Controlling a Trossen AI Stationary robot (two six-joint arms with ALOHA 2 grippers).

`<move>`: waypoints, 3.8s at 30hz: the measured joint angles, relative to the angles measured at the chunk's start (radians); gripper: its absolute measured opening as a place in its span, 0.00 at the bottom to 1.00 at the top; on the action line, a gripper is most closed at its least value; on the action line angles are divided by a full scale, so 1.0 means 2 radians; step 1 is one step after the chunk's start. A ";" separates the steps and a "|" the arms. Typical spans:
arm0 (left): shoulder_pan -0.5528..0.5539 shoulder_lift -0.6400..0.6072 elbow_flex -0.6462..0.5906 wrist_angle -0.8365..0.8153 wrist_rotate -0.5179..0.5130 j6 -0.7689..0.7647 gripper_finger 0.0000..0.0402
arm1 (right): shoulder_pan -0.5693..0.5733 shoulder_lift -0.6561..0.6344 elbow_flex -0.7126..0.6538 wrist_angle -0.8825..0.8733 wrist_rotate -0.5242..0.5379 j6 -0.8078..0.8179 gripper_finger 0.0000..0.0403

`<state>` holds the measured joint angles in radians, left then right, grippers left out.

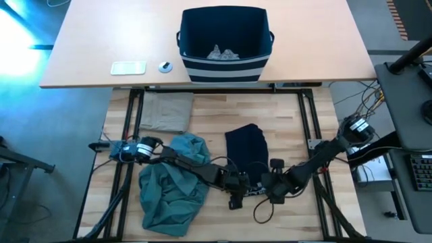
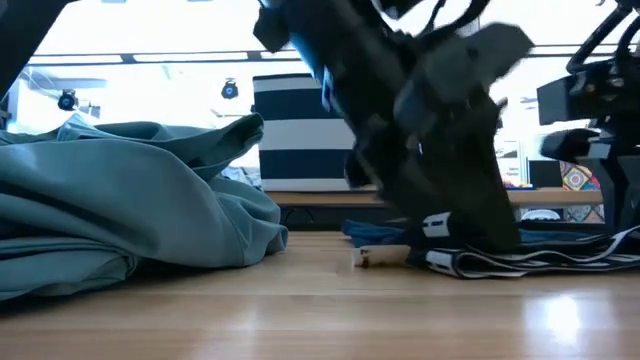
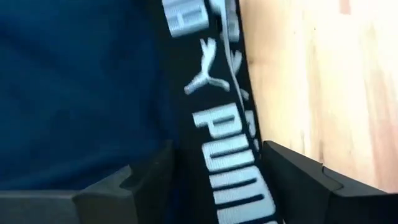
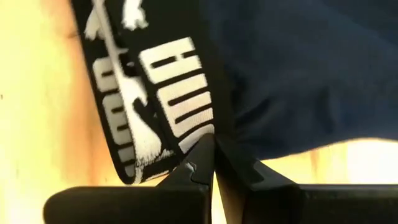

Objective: Fold Laundry from Bin
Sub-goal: Fold the black underwear

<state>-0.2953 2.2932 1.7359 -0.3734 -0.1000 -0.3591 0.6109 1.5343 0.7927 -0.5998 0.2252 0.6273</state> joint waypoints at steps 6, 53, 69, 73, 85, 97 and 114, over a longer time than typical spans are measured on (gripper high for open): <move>-0.016 -0.066 0.002 -0.034 -0.035 0.086 0.57 | 0.005 -0.061 0.062 -0.075 -0.023 -0.087 0.11; -0.054 -0.053 0.017 -0.049 0.025 0.125 0.01 | 0.041 -0.078 0.108 -0.065 -0.155 -0.054 0.03; 0.050 -0.084 0.000 -0.066 0.095 0.070 0.00 | 0.015 -0.085 0.139 -0.224 -0.034 0.029 0.03; 0.086 -0.070 0.001 -0.074 0.112 0.070 0.00 | -0.008 -0.085 0.108 -0.220 -0.044 0.035 0.03; 0.153 -0.033 0.000 -0.057 0.174 0.094 0.02 | -0.113 -0.087 0.102 -0.230 -0.053 -0.014 0.08; 0.190 -0.033 0.001 -0.077 0.127 0.089 0.08 | -0.203 -0.087 0.100 -0.248 -0.033 -0.035 0.41; 0.193 -0.093 0.002 -0.216 0.119 0.098 0.59 | -0.248 -0.124 0.056 -0.111 -0.113 0.004 0.39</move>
<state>0.0909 2.1080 1.7397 -0.8048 0.1371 -0.1632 0.1142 1.2871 0.9044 -0.8213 -0.0002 0.6355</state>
